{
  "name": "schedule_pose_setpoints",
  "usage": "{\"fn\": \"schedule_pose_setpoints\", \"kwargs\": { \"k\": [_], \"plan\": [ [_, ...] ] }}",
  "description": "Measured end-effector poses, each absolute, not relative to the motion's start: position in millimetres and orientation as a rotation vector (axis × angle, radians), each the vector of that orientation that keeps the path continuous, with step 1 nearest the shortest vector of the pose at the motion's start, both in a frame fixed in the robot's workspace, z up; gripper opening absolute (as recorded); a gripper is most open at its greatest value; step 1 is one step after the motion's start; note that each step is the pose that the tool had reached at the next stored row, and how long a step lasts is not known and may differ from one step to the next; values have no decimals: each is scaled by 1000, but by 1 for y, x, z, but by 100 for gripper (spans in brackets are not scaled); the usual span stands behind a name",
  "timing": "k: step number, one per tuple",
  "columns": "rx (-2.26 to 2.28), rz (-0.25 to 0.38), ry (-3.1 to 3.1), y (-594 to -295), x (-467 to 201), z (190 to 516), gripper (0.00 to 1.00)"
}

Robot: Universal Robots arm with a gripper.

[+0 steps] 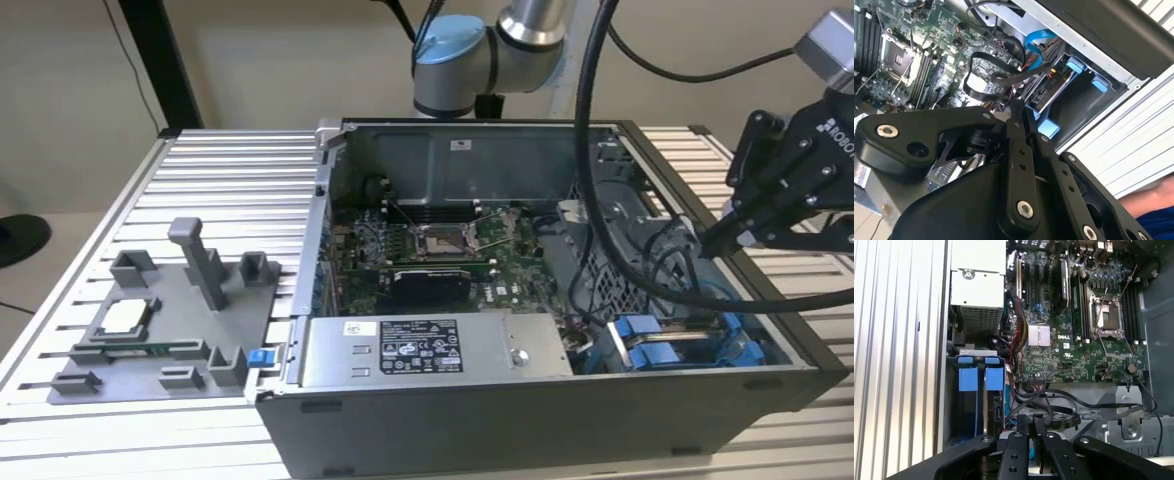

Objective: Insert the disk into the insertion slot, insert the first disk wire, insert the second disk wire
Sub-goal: 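Insert the second disk wire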

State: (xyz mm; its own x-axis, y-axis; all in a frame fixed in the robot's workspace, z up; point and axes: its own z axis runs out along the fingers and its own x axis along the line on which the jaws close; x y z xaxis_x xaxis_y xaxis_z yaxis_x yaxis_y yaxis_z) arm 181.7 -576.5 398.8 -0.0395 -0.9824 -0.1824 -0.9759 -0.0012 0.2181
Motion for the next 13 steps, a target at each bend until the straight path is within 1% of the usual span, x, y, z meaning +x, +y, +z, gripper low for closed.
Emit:
{"fn": "schedule_pose_setpoints", "kwargs": {
  "k": [13],
  "plan": [
    [2163, -450, -2204, -577, 172, 405, 0]
  ]
}}
